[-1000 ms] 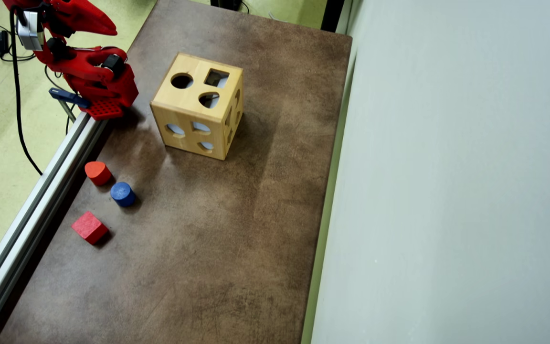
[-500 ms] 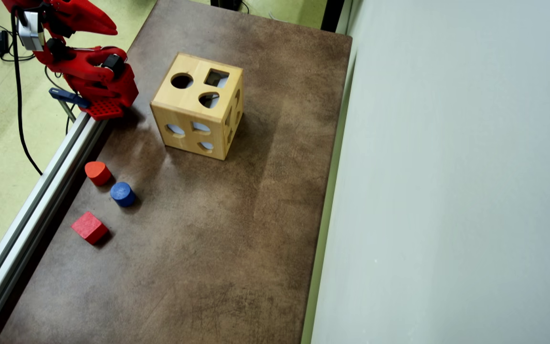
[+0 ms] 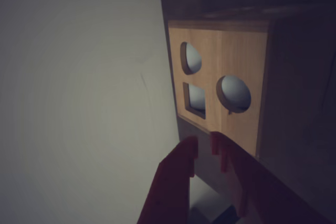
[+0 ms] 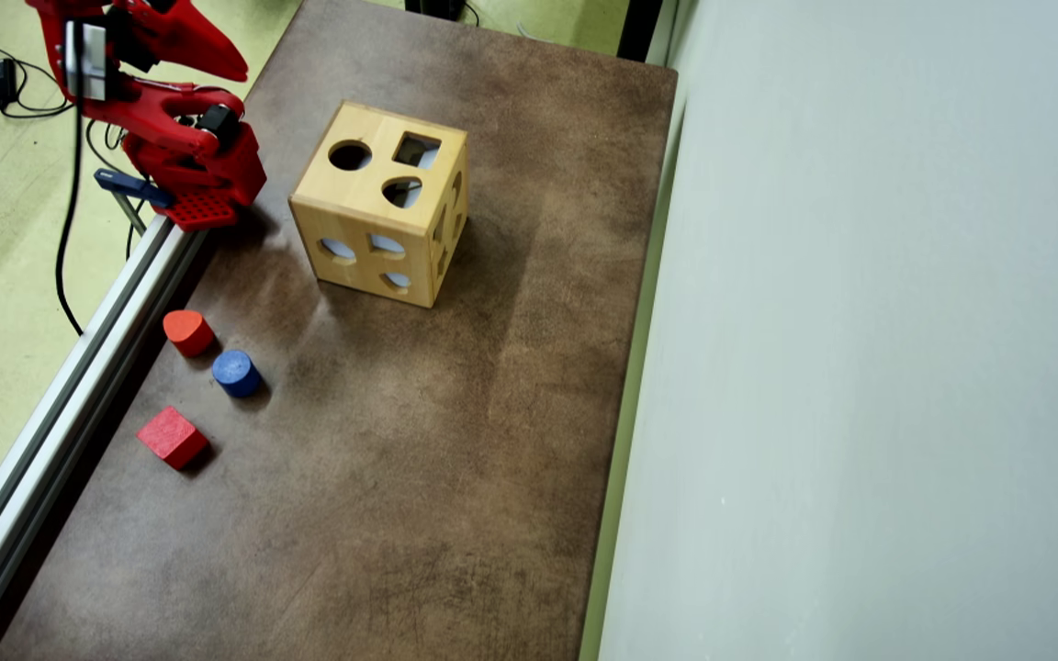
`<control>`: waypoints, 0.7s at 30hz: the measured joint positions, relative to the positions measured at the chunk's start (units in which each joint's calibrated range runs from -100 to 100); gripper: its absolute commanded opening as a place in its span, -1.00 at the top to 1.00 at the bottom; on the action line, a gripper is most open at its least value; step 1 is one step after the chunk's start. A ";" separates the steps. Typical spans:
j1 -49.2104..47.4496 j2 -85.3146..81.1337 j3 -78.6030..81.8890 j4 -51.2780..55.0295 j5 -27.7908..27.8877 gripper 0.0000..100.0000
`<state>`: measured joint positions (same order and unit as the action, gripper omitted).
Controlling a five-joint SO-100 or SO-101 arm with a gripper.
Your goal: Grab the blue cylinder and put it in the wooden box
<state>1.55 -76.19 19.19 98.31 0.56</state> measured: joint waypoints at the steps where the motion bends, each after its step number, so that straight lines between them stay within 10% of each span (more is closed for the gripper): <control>1: 1.22 1.19 -0.81 0.00 0.00 0.90; 21: 31.05 36.19 -3.79 0.00 12.80 0.90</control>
<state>32.59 -40.00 15.40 98.31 13.36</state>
